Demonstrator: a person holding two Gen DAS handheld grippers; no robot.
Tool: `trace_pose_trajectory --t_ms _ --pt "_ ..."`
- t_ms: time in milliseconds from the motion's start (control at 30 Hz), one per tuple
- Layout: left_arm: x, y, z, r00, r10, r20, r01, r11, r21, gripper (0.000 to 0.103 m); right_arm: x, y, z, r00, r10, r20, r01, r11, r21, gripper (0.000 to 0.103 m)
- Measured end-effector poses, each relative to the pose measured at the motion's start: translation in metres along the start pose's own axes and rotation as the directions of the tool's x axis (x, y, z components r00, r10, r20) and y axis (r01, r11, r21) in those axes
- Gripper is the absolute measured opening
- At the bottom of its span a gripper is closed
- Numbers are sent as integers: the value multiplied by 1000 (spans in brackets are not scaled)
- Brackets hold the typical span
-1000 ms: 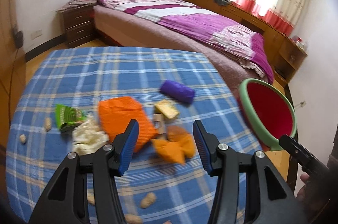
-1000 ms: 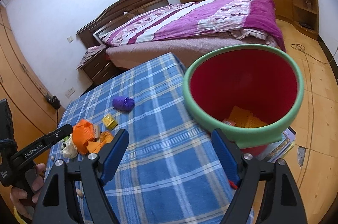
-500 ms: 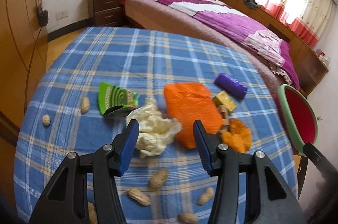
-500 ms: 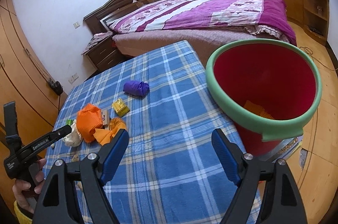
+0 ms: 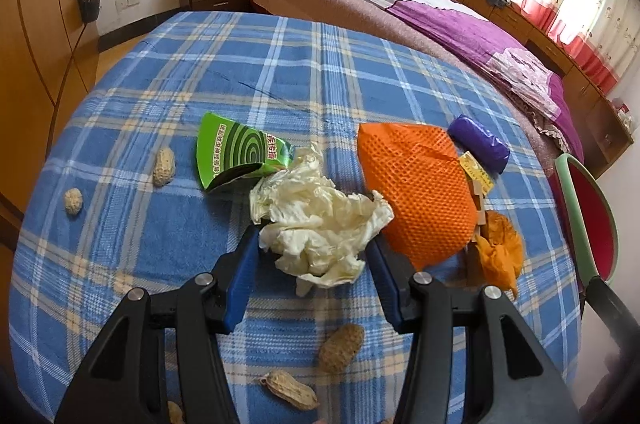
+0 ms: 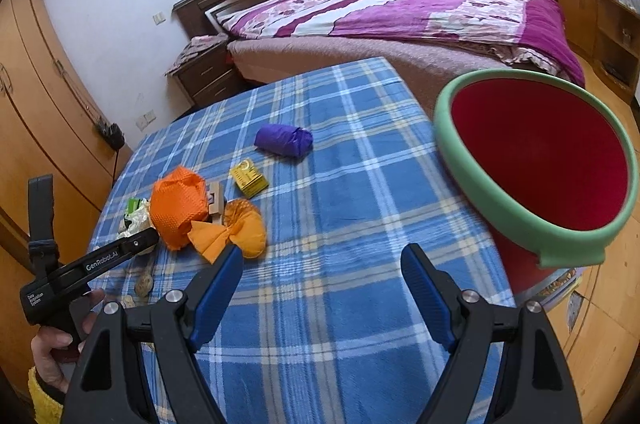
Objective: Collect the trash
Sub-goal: 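Grasp the crumpled white plastic with the left gripper while the right grasps the orange bow-shaped wrapper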
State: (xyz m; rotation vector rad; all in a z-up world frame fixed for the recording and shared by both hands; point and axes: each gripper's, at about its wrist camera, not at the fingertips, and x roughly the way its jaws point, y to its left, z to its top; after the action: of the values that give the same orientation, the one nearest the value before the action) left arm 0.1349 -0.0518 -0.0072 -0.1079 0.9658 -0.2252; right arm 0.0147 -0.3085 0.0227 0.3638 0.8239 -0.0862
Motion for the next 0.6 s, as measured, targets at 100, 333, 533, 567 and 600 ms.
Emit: trace_pose_trajectory --t_ms 100,333,533,567,600 --pt "3 3 1 1000 -8 -3 8 1000 -8 53 9 8 3 1000 9 -19 -9 1000 -17 83" --pt "4 5 2 1000 -9 1 9 1000 -3 53 36 30 9 997 32 -63 -36 998 -58 83" --pt "5 3 3 1000 -2 1 2 1000 12 53 61 51 9 994 33 -103 -44 993 -106 71" --pt "5 3 3 1000 -3 1 3 1000 11 53 65 53 9 993 33 -110 -46 993 -113 71" --pt "5 3 3 1000 -3 1 3 1000 9 53 67 54 8 993 35 -113 -49 992 -116 68"
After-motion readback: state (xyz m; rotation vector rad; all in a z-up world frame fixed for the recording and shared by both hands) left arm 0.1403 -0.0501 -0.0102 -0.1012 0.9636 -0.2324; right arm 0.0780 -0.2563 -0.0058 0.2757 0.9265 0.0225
